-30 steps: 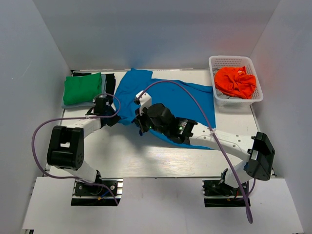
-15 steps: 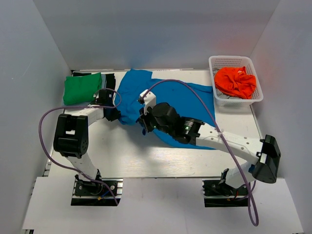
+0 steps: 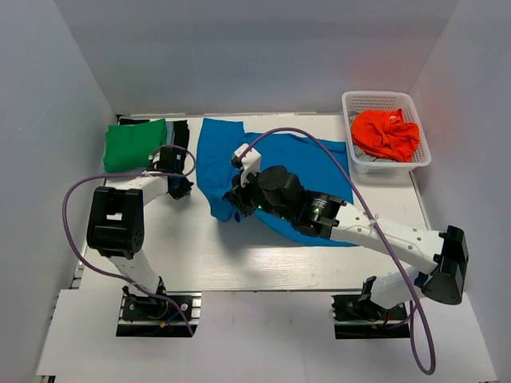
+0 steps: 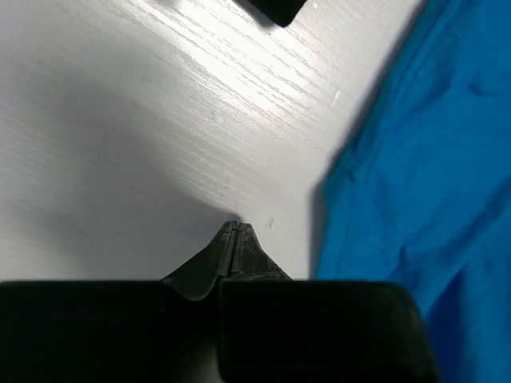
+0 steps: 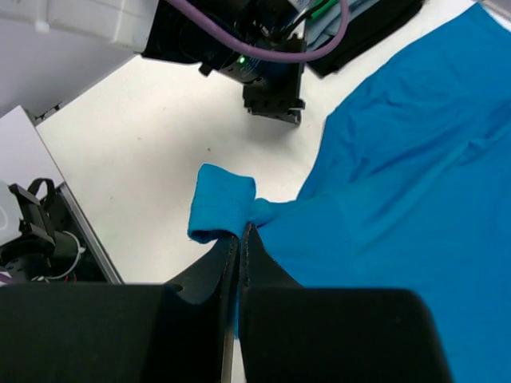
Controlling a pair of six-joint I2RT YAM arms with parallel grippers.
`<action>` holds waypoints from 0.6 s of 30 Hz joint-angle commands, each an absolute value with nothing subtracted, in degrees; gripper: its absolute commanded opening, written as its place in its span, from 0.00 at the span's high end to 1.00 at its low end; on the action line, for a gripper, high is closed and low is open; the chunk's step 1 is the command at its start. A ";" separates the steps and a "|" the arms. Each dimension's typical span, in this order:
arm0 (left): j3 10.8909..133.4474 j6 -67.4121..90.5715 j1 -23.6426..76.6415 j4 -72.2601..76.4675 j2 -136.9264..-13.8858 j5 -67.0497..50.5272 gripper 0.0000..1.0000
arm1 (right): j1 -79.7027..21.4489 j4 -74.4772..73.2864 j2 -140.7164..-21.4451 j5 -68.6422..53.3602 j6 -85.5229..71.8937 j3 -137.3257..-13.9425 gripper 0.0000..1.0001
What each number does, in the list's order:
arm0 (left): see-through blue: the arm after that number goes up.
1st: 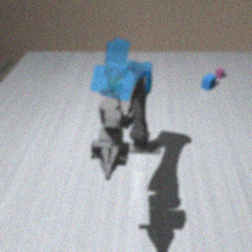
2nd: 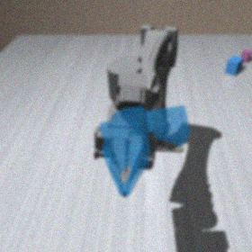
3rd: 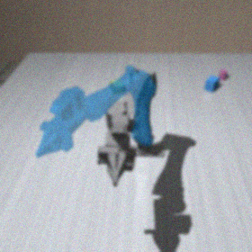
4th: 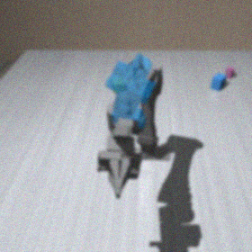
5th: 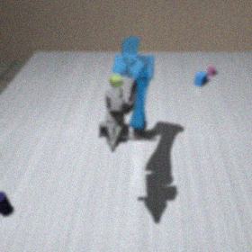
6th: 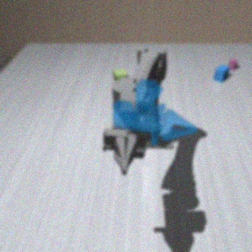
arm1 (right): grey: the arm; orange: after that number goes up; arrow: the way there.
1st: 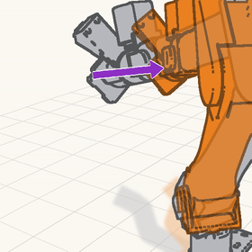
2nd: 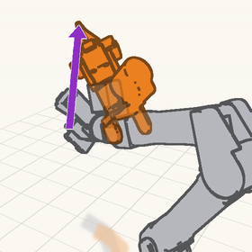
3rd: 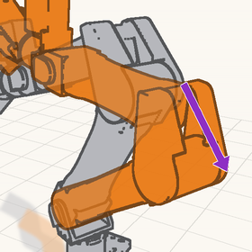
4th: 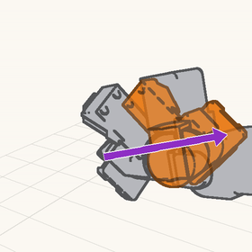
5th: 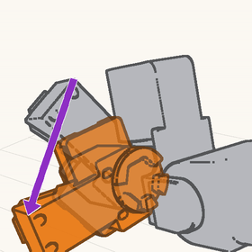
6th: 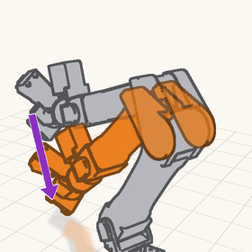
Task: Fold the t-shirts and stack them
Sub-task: Flatten out the tshirt
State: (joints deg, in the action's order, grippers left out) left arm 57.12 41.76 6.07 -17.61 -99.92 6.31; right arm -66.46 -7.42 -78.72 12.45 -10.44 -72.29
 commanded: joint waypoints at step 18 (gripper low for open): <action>63.71 38.85 7.29 -8.96 -98.24 -9.40 0.57 | -66.80 -6.77 -76.91 13.80 -13.80 -67.06 1.00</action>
